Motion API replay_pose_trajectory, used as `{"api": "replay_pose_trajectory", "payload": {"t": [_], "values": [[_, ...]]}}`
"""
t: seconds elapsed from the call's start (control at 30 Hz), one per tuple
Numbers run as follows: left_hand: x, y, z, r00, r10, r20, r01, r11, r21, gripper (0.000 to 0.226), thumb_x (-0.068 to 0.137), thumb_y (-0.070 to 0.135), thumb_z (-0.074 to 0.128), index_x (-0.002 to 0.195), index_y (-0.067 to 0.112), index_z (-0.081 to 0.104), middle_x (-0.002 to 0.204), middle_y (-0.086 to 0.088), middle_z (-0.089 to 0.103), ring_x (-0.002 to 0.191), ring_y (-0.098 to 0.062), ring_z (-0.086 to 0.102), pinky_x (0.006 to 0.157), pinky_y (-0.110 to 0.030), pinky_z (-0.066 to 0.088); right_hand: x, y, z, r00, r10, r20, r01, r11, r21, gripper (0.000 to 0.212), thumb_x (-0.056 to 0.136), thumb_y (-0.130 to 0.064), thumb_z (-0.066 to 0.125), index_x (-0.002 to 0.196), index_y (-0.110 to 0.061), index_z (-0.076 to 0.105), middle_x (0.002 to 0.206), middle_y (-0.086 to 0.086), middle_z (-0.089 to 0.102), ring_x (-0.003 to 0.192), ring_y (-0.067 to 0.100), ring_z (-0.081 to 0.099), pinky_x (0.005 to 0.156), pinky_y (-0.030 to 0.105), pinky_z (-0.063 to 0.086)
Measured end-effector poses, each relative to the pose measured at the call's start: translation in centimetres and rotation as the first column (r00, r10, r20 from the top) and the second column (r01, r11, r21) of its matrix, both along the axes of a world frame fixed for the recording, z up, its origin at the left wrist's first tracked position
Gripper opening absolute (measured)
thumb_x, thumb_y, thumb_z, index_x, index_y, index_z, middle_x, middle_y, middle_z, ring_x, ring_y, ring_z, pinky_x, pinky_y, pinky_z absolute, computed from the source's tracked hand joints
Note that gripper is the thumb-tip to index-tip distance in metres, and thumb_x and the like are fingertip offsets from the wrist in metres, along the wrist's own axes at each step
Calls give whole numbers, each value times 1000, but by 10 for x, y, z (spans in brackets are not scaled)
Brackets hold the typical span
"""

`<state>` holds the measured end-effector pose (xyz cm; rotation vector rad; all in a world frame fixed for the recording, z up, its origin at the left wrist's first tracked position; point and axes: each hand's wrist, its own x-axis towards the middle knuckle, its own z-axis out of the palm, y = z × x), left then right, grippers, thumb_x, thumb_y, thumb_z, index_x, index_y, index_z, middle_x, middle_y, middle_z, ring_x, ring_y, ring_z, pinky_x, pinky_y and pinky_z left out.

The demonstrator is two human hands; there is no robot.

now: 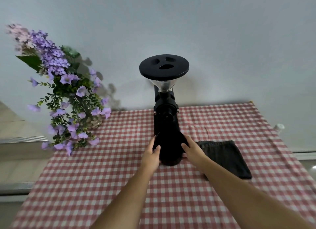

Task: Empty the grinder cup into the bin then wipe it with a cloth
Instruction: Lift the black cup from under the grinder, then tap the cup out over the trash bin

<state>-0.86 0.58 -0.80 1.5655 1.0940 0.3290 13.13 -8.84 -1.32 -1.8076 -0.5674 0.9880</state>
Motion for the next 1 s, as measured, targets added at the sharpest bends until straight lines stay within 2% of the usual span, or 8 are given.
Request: {"api": "replay_pose_trajectory", "payload": {"t": [0.2,0.37,0.57,0.67,0.83,0.87,0.93,1.0], "values": [[-1,1,7,999,-37,-7,37,999,13,48,105,29,41,152,36,30,158,1,34,144,-24,34,115,-42,35,1,-1,4,1000,-7,0,7,1000,-24,44,100,-21,36,143,-28,30,144,4,45,128,23,47,102,45,46],[3,-2,18,994,-109,-16,110,992,58,49,106,29,39,152,37,28,160,1,29,146,-24,29,114,-37,31,3,-12,16,999,-36,40,36,999,-7,43,101,-20,35,143,-22,30,143,3,44,131,22,44,106,38,42],[38,-35,27,952,-305,39,301,950,81,49,105,26,43,153,30,31,159,-1,31,145,-20,30,110,-28,30,13,-73,22,972,-232,31,230,971,61,41,100,-25,36,141,-24,32,140,5,48,127,23,48,104,46,44],[64,-69,33,904,-425,49,420,904,83,50,105,27,44,153,28,31,160,-1,30,145,-21,31,112,-31,31,17,-120,35,923,-384,-3,383,919,95,41,101,-16,34,142,-15,31,140,8,44,130,25,43,106,41,41],[102,-144,52,822,-562,94,554,827,99,49,104,26,46,152,26,34,158,-2,34,144,-21,33,109,-28,32,21,-211,57,849,-528,12,518,837,176,39,101,-12,34,140,-13,32,134,7,46,117,19,48,77,22,51],[107,-159,56,804,-587,93,578,809,105,49,104,26,46,152,26,34,158,-2,35,144,-21,34,109,-28,32,21,-229,59,836,-548,7,537,822,191,40,100,-13,36,140,-14,32,135,7,47,120,20,48,79,24,51],[122,-198,66,750,-655,92,643,755,125,48,104,27,45,151,26,36,155,-1,38,142,-21,37,108,-28,33,23,-276,64,801,-599,22,580,783,226,46,97,-19,47,140,-19,33,138,6,48,125,20,47,96,34,49],[140,-246,71,700,-708,94,694,706,143,47,104,28,46,151,25,38,153,-1,42,140,-22,40,111,-32,34,24,-331,70,783,-617,80,588,776,227,63,86,-29,65,139,-26,33,136,2,50,124,20,50,104,41,44]]}}
